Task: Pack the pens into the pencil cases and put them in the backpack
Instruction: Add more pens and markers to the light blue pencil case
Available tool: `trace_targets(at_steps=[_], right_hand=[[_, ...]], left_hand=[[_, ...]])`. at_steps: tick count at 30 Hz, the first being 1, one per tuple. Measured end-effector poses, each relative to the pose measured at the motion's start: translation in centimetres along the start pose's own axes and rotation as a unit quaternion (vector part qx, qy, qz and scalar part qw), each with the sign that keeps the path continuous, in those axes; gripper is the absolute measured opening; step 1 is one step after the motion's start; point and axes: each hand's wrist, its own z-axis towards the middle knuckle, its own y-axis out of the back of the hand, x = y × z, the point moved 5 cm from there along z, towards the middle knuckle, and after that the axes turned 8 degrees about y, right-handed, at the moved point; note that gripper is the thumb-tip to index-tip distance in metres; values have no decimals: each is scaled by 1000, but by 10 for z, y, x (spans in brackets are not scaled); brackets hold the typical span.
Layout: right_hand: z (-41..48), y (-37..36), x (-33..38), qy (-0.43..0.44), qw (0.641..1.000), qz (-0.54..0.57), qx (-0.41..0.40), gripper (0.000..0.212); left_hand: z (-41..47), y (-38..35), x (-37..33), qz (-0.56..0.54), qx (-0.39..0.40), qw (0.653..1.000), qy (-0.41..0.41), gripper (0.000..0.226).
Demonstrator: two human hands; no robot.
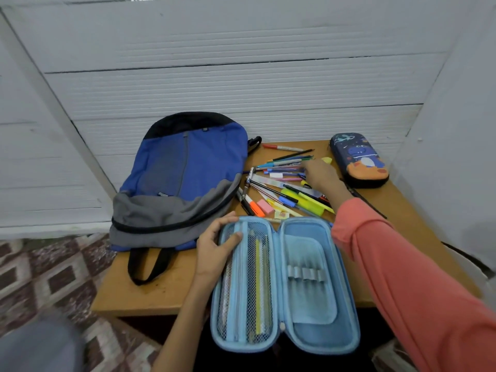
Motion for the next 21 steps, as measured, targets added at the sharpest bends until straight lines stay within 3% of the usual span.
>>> trace_targets(at_steps=[10, 13, 17, 19, 21], right_hand=[[-1, -4, -10, -45, 999, 13, -5, 25], [-3, 1, -14, -68, 990, 103, -70, 19], [-5, 15, -16, -83, 923, 329, -179, 7], [-6, 23, -15, -87, 900, 387, -183, 10], [-5, 27, -15, -90, 904, 383, -168, 13]], left_hand=[[-1, 0, -2, -12, -1, 1000, 12, 28], [-2, 0, -3, -12, -1, 1000, 15, 27], [-2, -1, -5, -10, 1, 1000, 12, 26], [-2, -2, -5, -10, 4, 1000, 10, 24], [-2, -1, -5, -8, 4, 1000, 10, 26]])
